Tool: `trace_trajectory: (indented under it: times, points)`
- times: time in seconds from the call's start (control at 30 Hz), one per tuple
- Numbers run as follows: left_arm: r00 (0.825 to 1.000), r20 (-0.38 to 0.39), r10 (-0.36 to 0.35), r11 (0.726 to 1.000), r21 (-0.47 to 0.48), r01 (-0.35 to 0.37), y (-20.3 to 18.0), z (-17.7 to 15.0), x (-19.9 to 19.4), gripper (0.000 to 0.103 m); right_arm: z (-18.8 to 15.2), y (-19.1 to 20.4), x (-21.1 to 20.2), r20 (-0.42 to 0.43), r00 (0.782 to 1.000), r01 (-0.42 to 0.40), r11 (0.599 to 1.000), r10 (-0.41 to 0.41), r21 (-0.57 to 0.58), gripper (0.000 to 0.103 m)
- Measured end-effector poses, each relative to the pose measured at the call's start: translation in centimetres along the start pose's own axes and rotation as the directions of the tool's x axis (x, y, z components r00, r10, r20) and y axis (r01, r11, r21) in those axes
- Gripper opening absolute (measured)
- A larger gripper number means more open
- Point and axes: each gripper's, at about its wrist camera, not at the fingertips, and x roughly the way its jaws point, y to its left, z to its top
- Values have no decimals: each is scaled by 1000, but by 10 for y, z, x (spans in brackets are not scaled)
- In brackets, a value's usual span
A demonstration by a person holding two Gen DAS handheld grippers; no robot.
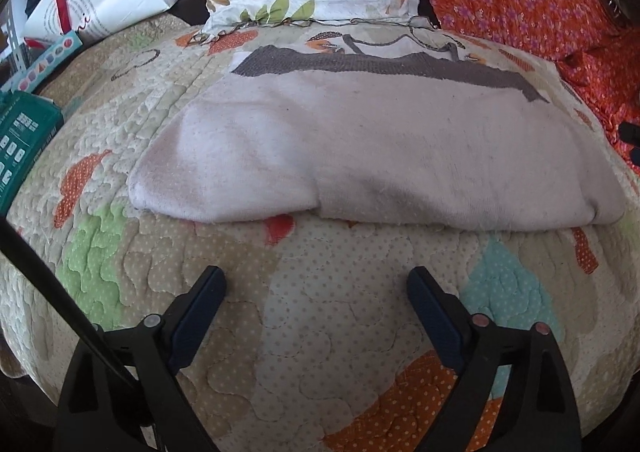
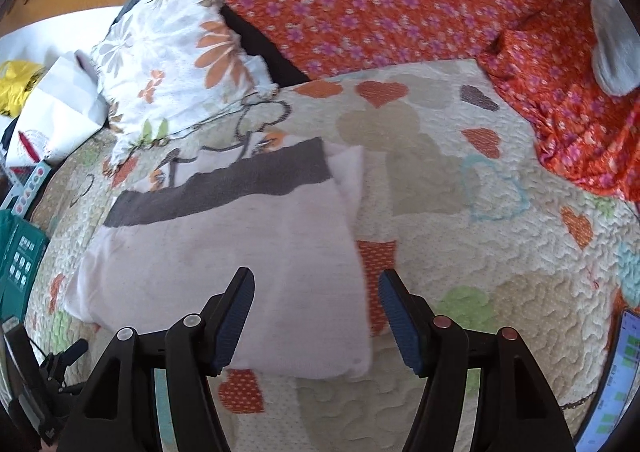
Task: Fold small clothes
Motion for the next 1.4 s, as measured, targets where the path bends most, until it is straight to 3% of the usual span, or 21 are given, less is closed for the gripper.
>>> trace_trajectory:
  times: [0.2,0.37,0.5,0.63,0.73,0.8,0.9,0.97,1.1,1.3,1.4]
  points:
    - [1000,11,-23,999,-29,23,4,1,4,103,3,-13,4,-17,1000,-15,998,16,66,70]
    - [1000,14,12,1000,-27,-12,-2,5,10,103,2,-9,11,-35,999,-23,998,25,65,70]
    - [1000,11,-5,1000,-22,6,0,8,13,103,0,-6,14,-41,999,-21,998,23,53,70]
    - [999,-45,1,1000,-20,-2,-1,16,5,102,0,-8,13,-38,999,-23,998,25,63,70]
    - [995,-100,-20,999,-32,17,-3,25,-34,99,3,-16,9,-21,999,-22,995,24,93,70]
    - [985,-112,-130,991,-23,129,-10,39,-85,99,5,-25,9,-19,1000,-18,992,21,129,71]
    - [970,-94,-226,973,19,229,-25,62,-160,99,2,-38,18,-52,998,-17,981,28,195,72]
    - [954,-66,-292,951,83,297,-44,78,-217,99,-2,-45,26,-81,995,-31,970,52,242,72]
    - [942,-53,-333,907,254,335,-90,92,-290,99,-13,-62,39,-127,987,-46,937,95,346,72]
    - [937,-40,-348,843,424,332,-134,85,-334,99,-16,-73,42,-124,989,-25,923,78,384,72]
    - [930,-60,-362,854,378,357,-133,88,-333,99,-15,-71,42,-122,990,-24,927,75,374,72]
